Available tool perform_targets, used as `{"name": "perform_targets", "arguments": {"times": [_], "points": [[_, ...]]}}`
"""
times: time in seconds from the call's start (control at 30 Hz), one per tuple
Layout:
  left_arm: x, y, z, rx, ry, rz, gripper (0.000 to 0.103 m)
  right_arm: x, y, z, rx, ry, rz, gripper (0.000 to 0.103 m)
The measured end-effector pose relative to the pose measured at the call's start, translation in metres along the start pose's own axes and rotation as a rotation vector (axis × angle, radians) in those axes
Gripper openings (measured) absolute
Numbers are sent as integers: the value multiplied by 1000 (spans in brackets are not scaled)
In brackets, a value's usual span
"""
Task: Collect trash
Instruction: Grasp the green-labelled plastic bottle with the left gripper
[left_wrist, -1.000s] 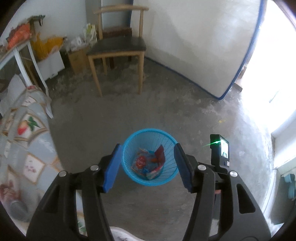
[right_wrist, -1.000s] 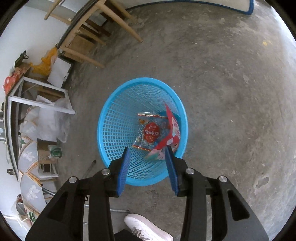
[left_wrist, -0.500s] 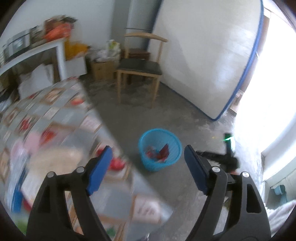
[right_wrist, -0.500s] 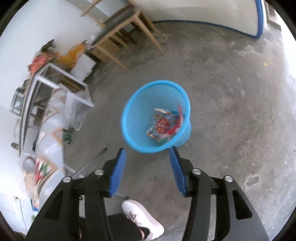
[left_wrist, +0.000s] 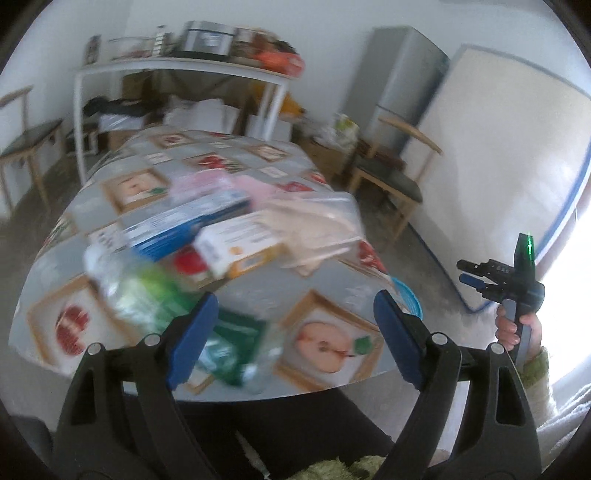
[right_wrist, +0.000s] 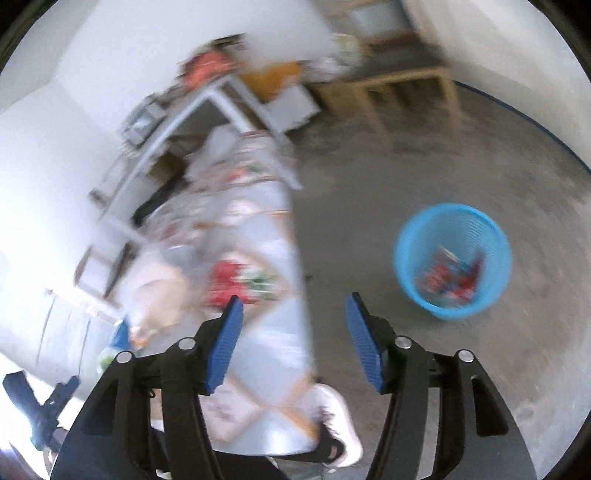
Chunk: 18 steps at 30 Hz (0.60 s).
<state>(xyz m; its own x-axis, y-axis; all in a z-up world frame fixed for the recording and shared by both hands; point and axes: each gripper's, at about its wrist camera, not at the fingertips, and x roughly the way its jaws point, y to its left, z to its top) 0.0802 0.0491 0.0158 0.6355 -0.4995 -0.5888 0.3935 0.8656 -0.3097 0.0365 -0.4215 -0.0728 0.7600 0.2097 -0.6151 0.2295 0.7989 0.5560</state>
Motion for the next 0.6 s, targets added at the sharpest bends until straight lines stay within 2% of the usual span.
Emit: {"name": "perform_targets", "arguments": {"times": [0.17, 0.3, 0.43, 0.5, 0.53, 0.6], "points": [[-4, 37, -11, -84, -33, 34, 82, 27, 87, -2, -136, 65, 96, 62], [-1, 63, -18, -167, -42, 25, 82, 49, 149, -16, -241, 147, 174, 65], [5, 90, -25, -265, -49, -1, 82, 85, 206, -44, -312, 297, 316, 65], [12, 105, -27, -327, -40, -13, 82, 109, 229, -63, -332, 375, 349, 64], [16, 115, -28, -370, -33, -13, 82, 120, 237, -70, -336, 403, 352, 62], [24, 135, -29, -462, -3, 7, 82, 145, 248, -87, -323, 487, 351, 47]]}}
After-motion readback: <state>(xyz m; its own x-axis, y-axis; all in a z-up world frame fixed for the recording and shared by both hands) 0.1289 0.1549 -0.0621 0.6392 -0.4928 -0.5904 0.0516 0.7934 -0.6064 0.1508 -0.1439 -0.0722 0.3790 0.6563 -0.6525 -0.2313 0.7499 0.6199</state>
